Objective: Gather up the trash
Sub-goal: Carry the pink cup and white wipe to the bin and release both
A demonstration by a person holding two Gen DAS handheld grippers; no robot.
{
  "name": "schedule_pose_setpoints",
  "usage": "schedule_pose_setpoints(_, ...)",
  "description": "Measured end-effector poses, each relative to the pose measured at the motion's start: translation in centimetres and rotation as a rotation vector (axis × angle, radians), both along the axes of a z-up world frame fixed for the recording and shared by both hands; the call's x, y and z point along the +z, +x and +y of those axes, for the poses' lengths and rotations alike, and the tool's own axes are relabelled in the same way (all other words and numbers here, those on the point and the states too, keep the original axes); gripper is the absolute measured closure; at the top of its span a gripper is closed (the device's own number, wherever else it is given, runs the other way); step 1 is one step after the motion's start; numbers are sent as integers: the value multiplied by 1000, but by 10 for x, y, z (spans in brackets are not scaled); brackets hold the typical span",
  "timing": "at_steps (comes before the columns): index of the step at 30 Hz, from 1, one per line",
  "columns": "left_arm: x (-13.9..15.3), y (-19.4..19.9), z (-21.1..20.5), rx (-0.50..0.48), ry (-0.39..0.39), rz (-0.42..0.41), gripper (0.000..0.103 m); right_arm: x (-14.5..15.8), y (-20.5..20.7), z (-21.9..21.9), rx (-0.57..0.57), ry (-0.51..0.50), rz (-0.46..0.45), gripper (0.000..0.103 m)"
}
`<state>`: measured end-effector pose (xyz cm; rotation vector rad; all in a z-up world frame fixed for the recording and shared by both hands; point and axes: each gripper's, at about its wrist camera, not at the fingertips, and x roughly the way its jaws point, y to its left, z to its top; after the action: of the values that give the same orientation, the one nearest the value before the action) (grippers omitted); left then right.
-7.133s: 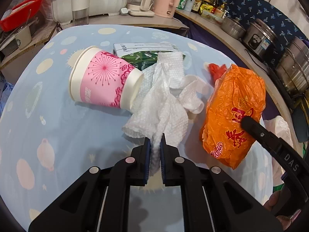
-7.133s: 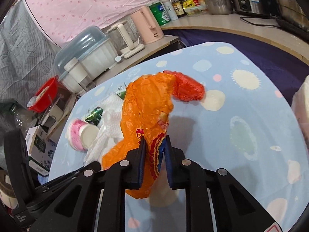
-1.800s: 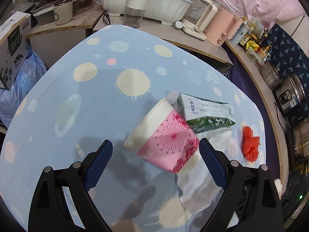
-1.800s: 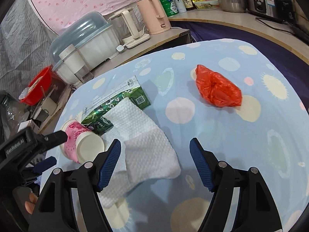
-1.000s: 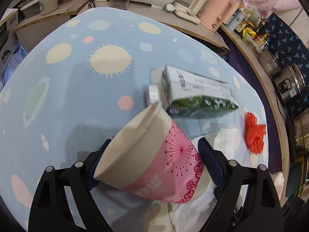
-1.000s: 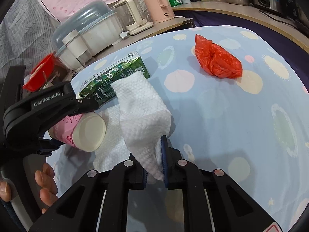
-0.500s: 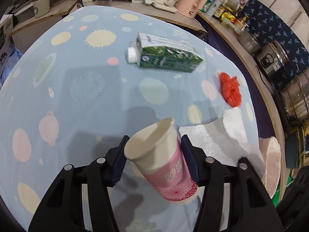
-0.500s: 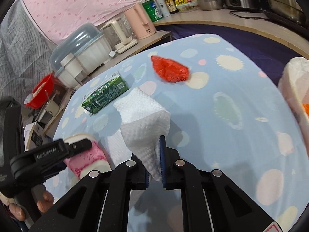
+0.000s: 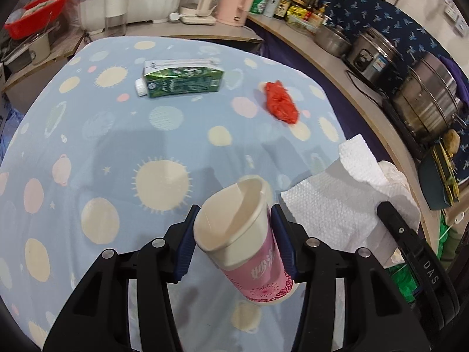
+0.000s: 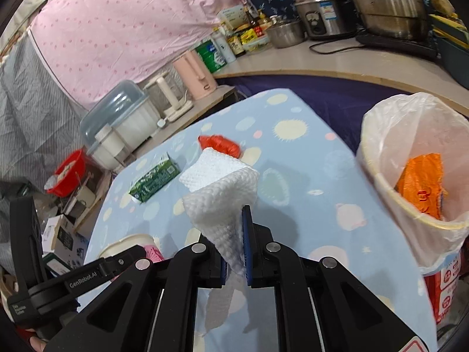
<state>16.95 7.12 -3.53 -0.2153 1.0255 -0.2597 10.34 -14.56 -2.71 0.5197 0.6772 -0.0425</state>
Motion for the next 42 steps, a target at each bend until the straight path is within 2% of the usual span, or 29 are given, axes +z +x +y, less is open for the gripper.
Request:
schedule_pose_setpoints(10,25,-21,-59,-91,22,-53,56,23,-41,-64,-115,19,-75,94)
schedule_pose_setpoints(24,60,-31,-205,-301,21,-129,56,48,-93,-184,-343,-17,-130,94)
schedule_pose_setpoints(34,54,-28,-286,-398,38,-141,56,37,-94,-232,-405,-59,-86,94)
schedule_pose_setpoints(42,37,-27,-327,-453,77,-128,55,16,-88,-244,-413,-45,-41,94)
